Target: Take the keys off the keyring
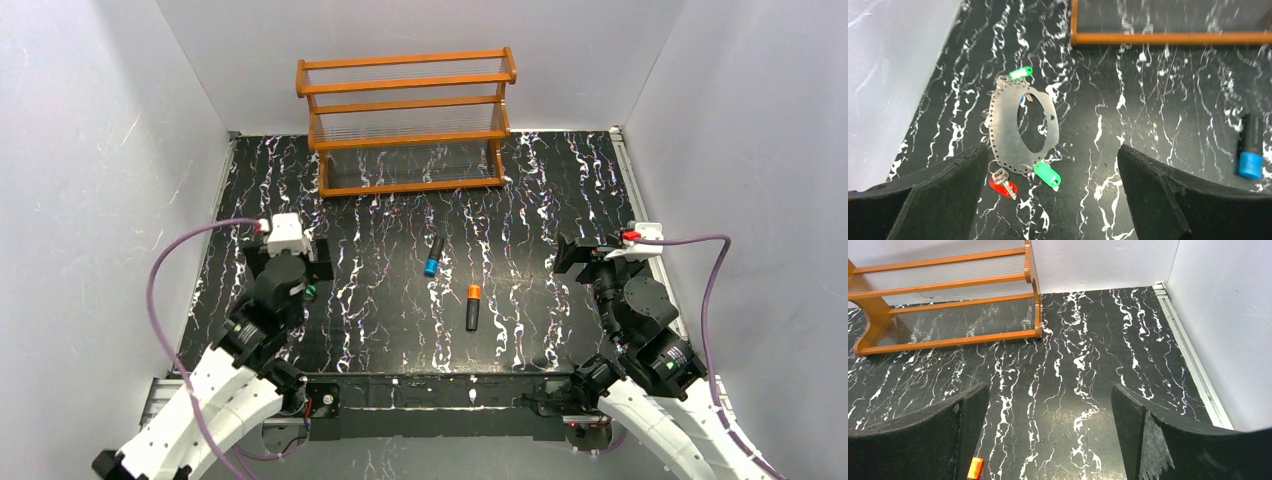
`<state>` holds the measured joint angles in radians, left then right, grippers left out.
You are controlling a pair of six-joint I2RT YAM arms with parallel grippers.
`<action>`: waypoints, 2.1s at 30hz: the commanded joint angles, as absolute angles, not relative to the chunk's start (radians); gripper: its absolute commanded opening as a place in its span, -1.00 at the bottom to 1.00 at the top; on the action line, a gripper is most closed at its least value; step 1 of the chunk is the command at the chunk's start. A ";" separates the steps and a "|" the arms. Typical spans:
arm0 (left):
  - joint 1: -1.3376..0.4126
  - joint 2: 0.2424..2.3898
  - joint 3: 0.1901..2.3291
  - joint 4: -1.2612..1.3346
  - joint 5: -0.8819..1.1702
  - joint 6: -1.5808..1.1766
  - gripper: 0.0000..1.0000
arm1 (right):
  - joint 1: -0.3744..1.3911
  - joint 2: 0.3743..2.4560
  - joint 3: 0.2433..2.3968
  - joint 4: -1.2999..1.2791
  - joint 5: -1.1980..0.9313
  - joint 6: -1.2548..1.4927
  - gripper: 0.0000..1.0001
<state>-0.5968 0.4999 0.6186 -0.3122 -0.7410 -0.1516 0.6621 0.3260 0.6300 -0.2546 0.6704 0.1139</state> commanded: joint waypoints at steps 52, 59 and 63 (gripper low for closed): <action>0.115 1.691 0.911 -0.261 -0.304 -0.318 0.43 | 0.552 0.253 0.619 -0.192 0.491 0.126 0.97; 0.163 1.675 0.880 -0.284 -0.232 -0.354 0.36 | 0.550 0.250 0.619 -0.192 0.487 0.125 0.97; 0.182 1.651 0.859 -0.296 -0.230 -0.354 0.26 | 0.548 0.243 0.618 -0.191 0.487 0.126 0.97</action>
